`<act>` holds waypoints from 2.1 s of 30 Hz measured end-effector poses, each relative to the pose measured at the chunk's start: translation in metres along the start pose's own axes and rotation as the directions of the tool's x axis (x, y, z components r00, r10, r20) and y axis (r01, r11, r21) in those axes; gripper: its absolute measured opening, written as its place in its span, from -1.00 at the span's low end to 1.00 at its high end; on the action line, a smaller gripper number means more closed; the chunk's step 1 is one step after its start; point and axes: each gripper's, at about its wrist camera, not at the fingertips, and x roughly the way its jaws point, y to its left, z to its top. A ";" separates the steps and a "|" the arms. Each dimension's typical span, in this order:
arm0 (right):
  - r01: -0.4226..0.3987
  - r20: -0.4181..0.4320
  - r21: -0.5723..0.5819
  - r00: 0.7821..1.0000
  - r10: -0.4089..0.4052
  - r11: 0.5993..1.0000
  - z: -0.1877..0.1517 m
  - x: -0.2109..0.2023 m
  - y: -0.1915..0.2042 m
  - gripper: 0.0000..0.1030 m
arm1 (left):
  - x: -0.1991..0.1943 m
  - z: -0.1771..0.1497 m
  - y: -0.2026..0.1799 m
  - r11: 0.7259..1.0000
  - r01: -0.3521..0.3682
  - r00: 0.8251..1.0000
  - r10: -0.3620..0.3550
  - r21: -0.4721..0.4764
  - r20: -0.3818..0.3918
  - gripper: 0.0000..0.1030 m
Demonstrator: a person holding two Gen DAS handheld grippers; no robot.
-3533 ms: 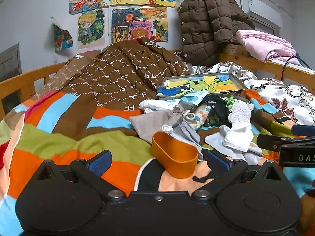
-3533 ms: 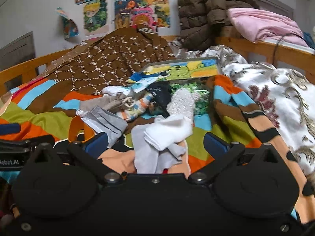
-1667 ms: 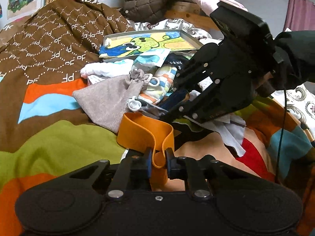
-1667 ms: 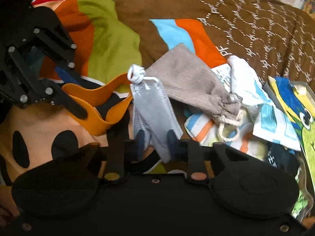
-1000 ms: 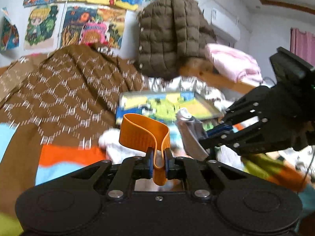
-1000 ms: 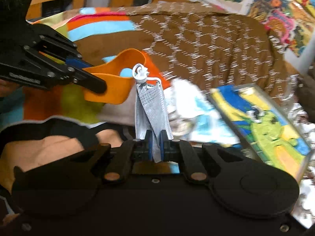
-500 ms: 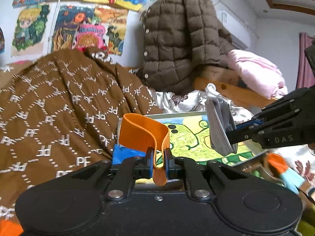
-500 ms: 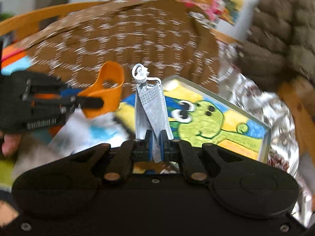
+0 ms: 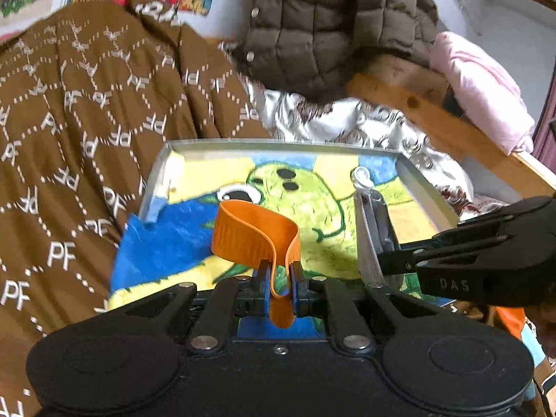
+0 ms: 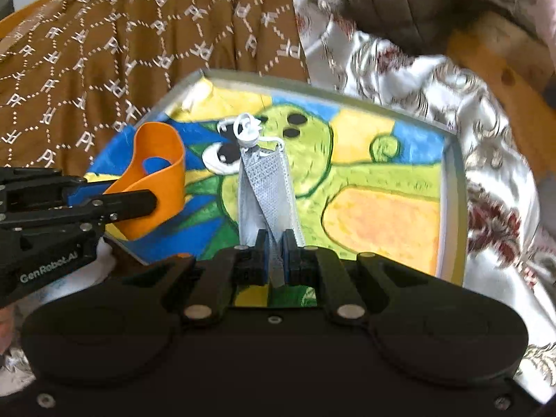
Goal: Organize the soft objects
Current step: 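Carry the orange cup and grey mask to the frog tray and release both, then withdraw both tools from the tray back over the clothes pile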
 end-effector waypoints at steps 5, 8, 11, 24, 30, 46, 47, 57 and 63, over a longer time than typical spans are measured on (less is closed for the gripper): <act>-0.006 -0.042 -0.019 0.999 0.005 1.000 -0.006 0.010 -0.003 -0.93 | 0.016 0.001 0.007 0.999 -0.019 0.998 0.016 -0.048 -0.067 -0.73; -0.019 -0.065 -0.024 0.998 0.017 1.000 0.008 0.037 0.005 -0.87 | 0.019 0.001 0.013 0.996 -0.042 0.996 0.035 -0.082 -0.082 -0.59; -0.017 -0.061 -0.037 0.998 0.015 0.999 0.013 0.044 0.013 -0.83 | 0.015 0.001 0.017 0.993 -0.047 0.996 0.039 -0.104 -0.074 -0.35; -0.053 0.050 0.022 0.997 0.052 0.998 0.008 -0.007 0.020 -0.10 | -0.036 0.003 0.019 0.994 -0.079 0.997 0.080 -0.078 0.003 0.16; -0.088 0.149 0.057 0.986 0.078 0.995 -0.005 -0.048 0.021 0.16 | -0.074 -0.005 0.007 0.996 -0.068 0.995 0.071 -0.052 0.067 0.30; -0.039 0.487 0.024 0.873 0.022 0.999 -0.107 -0.193 0.033 0.98 | -0.200 -0.066 -0.027 0.994 -0.109 0.957 0.100 0.016 0.273 0.84; -0.034 0.499 0.017 0.866 0.021 0.999 -0.115 -0.202 0.034 0.98 | -0.204 -0.070 -0.030 0.994 -0.108 0.956 0.098 0.022 0.277 0.84; -0.019 0.554 -0.031 0.832 0.034 0.999 -0.190 -0.257 0.042 0.99 | -0.253 -0.129 -0.073 0.992 -0.092 0.938 0.056 0.091 0.343 0.96; -0.038 0.532 -0.017 0.845 0.041 0.999 -0.232 -0.272 0.049 0.99 | -0.270 -0.156 -0.092 0.987 -0.083 0.961 0.043 0.136 0.272 0.96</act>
